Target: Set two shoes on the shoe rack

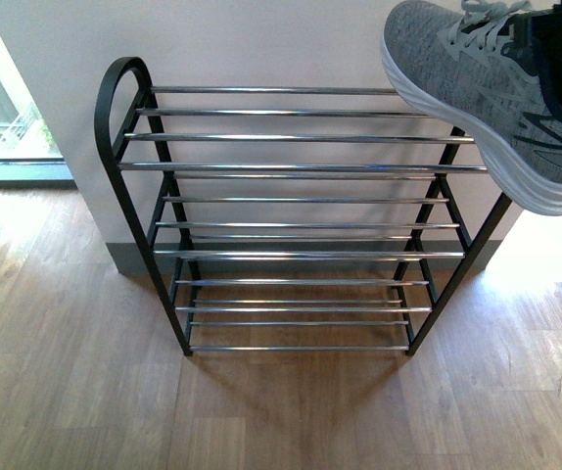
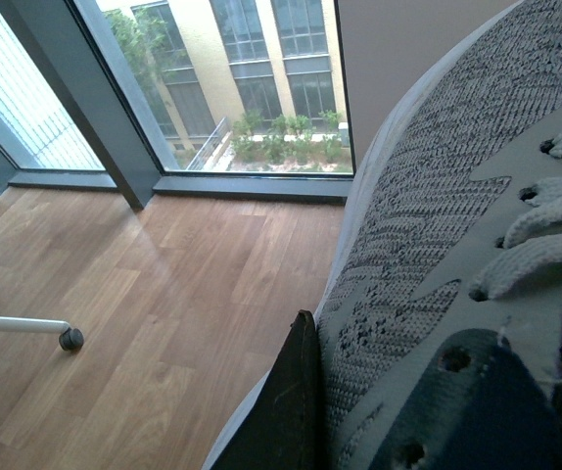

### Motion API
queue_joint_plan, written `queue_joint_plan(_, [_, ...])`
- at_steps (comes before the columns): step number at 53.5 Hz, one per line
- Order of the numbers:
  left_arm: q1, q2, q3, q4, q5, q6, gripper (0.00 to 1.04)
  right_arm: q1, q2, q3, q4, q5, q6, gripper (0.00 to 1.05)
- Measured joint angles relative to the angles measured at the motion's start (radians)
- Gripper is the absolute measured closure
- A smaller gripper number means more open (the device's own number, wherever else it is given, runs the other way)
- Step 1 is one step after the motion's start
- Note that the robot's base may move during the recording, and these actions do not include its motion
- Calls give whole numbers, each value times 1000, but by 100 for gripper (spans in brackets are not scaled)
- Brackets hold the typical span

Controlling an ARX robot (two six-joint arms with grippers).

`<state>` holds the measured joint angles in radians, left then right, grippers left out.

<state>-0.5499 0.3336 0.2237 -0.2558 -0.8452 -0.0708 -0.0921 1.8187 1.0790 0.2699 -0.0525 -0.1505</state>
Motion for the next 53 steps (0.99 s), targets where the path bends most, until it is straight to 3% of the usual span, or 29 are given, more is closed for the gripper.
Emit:
queue_joint_plan(9, [0,0,0,0,0,0,103,0,170,179,-33,115,-55,103])
queue_joint_plan(18, [0,0,0,0,1,0,103,0,304,372,-156,153,-42,103])
queue_joint_plan(40, [0,0,0,0,2,0,103,-25,545,855,-607,243,184,103])
queue_joint_plan(53, [0,0,0,0,2,0,103,-19,565,905,-646,224,314,103])
